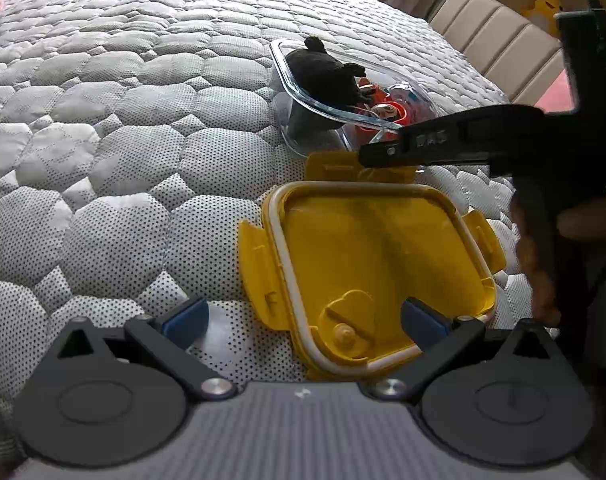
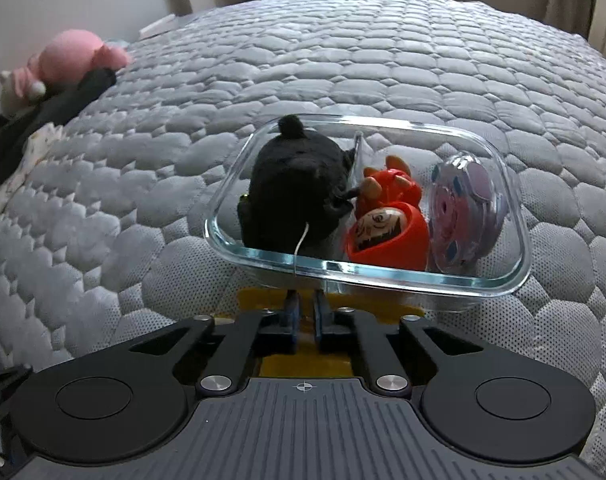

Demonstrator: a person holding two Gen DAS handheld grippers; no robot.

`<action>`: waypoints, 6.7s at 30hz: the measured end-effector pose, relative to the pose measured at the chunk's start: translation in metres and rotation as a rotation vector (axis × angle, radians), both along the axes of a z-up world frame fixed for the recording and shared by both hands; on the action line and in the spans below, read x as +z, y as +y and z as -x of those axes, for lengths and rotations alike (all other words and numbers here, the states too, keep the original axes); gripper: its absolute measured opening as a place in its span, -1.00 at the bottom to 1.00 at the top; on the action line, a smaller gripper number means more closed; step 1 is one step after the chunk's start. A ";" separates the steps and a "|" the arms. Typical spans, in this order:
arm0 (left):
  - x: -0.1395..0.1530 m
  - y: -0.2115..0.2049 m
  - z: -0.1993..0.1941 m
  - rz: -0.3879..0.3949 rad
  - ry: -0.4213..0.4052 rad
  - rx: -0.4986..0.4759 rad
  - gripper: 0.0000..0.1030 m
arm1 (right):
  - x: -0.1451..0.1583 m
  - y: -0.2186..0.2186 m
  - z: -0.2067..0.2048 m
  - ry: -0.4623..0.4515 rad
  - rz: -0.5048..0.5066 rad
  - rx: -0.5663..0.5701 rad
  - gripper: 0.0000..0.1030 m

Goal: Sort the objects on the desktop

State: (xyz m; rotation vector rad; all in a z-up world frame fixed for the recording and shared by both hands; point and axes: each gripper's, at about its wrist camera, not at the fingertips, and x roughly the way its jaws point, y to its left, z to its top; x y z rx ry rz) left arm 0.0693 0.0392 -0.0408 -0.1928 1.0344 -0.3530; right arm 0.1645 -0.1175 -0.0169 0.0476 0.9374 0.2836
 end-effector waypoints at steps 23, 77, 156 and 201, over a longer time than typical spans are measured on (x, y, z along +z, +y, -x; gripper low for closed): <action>0.003 0.005 -0.004 0.017 -0.001 0.012 1.00 | 0.052 -0.034 0.042 -0.473 -0.225 0.083 0.99; 0.020 -0.098 -0.055 -0.221 -0.284 0.134 -0.93 | -0.078 -0.221 0.090 -0.508 -0.755 -0.517 1.00; 0.014 -0.034 0.027 -0.084 -0.202 -0.174 0.72 | -0.025 -0.003 0.066 -0.412 0.081 0.085 -0.11; 0.007 0.008 0.022 0.086 -0.128 -0.061 0.95 | 0.062 -0.053 0.013 -0.356 -0.218 0.004 0.26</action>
